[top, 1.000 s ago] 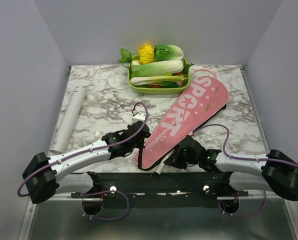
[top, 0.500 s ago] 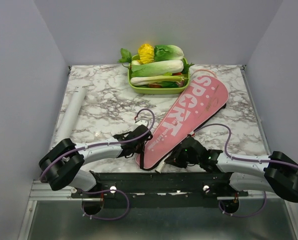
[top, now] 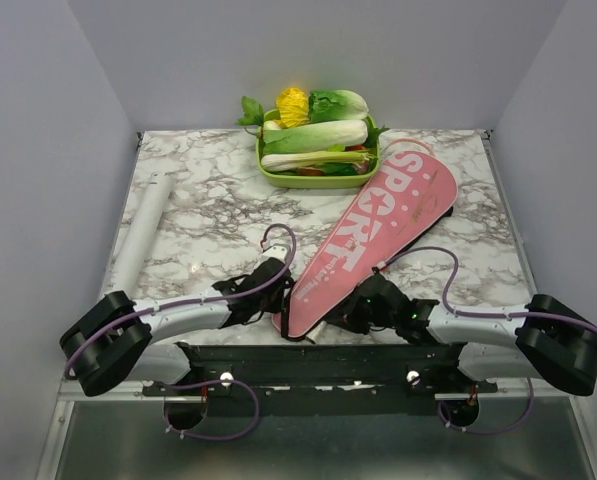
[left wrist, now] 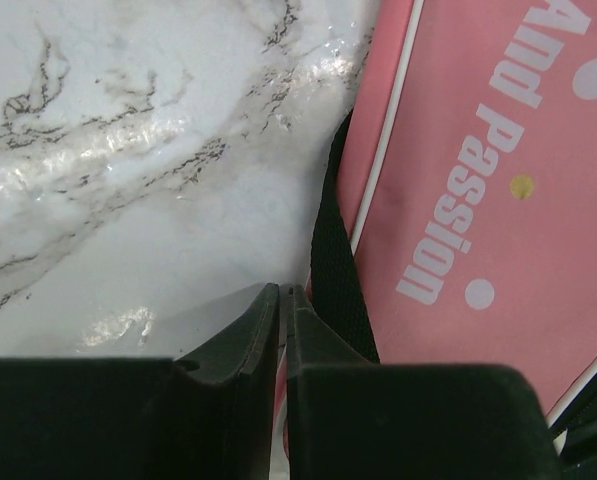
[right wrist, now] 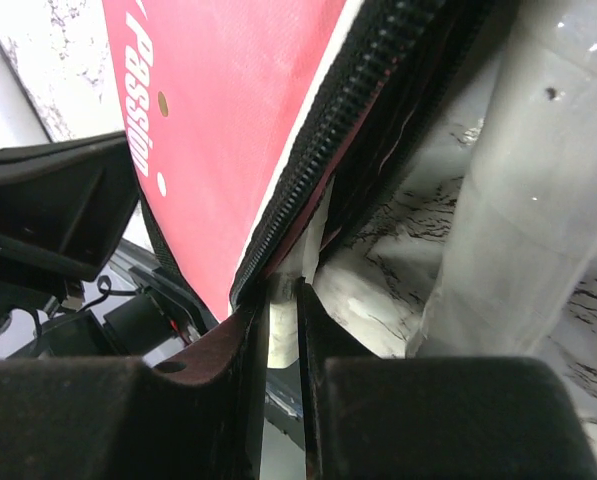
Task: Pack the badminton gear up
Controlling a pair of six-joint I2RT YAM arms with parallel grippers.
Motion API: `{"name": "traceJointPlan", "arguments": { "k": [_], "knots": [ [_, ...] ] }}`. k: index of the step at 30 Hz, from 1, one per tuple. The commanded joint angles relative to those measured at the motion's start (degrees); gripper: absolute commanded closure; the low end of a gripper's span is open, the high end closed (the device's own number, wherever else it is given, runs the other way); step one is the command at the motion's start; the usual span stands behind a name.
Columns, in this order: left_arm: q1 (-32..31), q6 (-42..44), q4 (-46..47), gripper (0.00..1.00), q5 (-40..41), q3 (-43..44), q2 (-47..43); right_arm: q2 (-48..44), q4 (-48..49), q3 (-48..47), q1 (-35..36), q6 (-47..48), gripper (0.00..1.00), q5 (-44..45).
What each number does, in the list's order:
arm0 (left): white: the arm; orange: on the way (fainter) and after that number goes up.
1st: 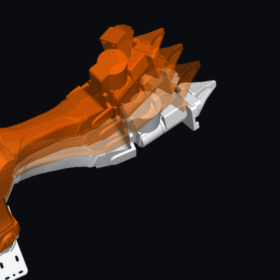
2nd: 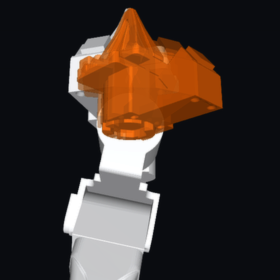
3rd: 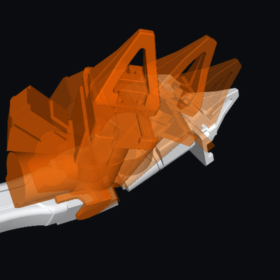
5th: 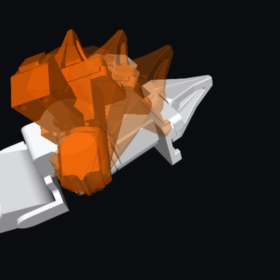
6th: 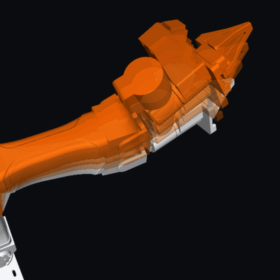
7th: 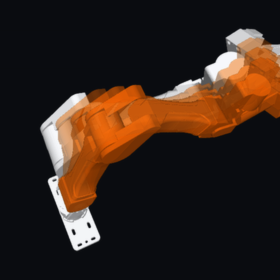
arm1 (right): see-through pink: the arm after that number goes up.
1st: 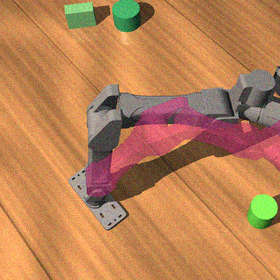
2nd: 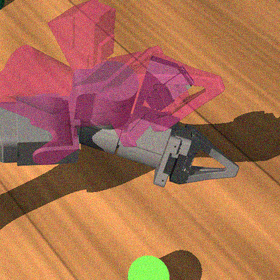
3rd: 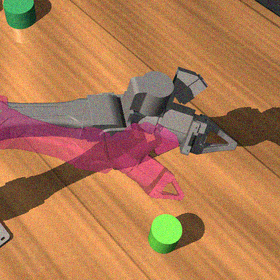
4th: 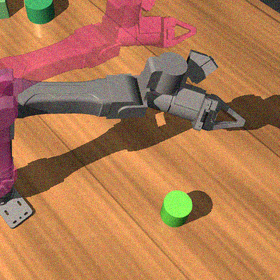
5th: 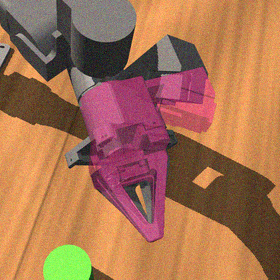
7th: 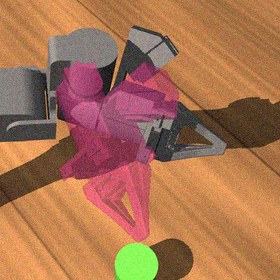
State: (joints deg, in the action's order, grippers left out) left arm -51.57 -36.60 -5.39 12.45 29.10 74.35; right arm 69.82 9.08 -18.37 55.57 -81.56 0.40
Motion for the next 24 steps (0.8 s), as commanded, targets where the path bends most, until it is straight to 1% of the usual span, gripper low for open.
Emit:
{"name": "traceJointPlan", "arguments": {
  "k": [1,9,11,15,16,19,21,24],
  "knots": [
    [-1.69,-3.3,-1.56,0.85,-5.77,-3.17,-2.54,2.25,4.88,1.84,0.24,-0.18,0.77,8.02],
    [-4.59,-5.41,0.9,0.86,-7.0,-4.84,-2.01,4.97,15.34,4.31,0.59,1.4,0.76,13.48],
    [-5.64,-6.11,1.69,0.86,-7.44,-4.93,-1.4,6.37,20.17,4.48,0.5,2.98,0.76,14.27],
    [-7.4,-7.17,2.05,0.87,-7.09,-4.84,-1.22,12.68,28.78,4.48,0.5,4.39,0.76,14.1],
    [-7.66,-7.43,2.13,0.87,-7.26,-5.02,-1.48,13.75,32.71,4.48,0.5,4.65,0.75,13.92],
    [-8.63,-8.14,1.44,0.87,-6.83,-5.54,-2.62,17.61,40.28,5.01,0.59,6.32,0.75,13.66],
    [-8.98,-8.66,0.99,0.87,-6.38,-5.98,-3.5,18.85,41.63,3.53,0.5,7.37,0.74,12.78],
    [-9.07,-9.02,-0.58,0.87,-5.16,-6.6,-5.7,18.69,36.81,0.89,0.5,9.57,0.73,10.41]
  ]
}}
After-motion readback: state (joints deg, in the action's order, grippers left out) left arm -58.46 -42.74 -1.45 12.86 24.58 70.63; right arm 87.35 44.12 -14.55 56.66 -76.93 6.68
